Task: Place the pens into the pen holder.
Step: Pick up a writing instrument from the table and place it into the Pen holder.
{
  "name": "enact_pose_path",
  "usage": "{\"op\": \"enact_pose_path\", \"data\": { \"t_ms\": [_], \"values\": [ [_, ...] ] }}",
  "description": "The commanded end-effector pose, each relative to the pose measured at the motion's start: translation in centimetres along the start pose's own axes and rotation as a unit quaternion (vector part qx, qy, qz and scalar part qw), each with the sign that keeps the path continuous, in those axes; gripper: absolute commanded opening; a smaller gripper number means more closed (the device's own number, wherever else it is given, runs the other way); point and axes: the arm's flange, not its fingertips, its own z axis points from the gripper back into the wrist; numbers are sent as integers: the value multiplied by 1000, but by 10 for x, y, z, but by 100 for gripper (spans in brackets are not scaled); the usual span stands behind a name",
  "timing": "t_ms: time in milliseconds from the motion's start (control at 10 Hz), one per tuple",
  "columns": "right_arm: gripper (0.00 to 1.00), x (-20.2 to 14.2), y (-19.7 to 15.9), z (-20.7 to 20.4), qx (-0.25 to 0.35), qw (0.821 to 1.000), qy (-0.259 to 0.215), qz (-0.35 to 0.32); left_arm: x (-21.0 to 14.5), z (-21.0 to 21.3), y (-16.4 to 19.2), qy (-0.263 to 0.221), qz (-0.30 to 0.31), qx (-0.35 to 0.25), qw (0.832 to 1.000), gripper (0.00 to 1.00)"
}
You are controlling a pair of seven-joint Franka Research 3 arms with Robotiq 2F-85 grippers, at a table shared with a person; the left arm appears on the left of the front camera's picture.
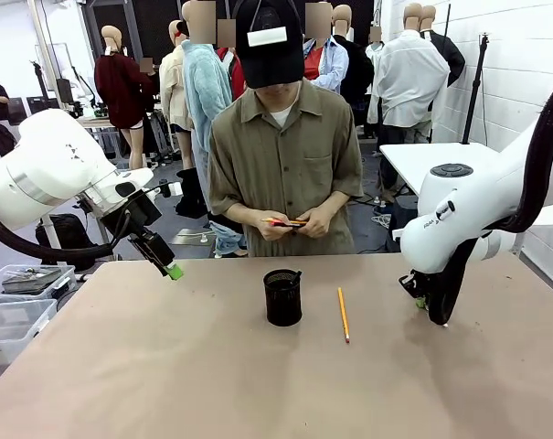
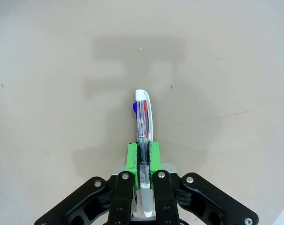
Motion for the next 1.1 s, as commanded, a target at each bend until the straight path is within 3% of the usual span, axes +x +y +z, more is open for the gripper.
{"op": "enact_pose_path", "data": {
  "t_ms": [0,300,500,700,1000],
  "values": [
    [0,-1,-3,-1,21,999,23,13,0,3,2,0,-6,-5,1000,63],
    [0,-25,-8,31,107,989,-55,85,0,3,2,0,-6,-5,1000,63],
    [0,-38,-9,53,180,961,-132,163,0,3,2,0,-6,-5,1000,63],
    [0,-37,0,55,201,948,-149,199,0,3,2,0,-6,-5,1000,63],
    [0,-32,11,61,259,902,-197,283,0,3,2,0,-6,-5,1000,63]
  ]
}}
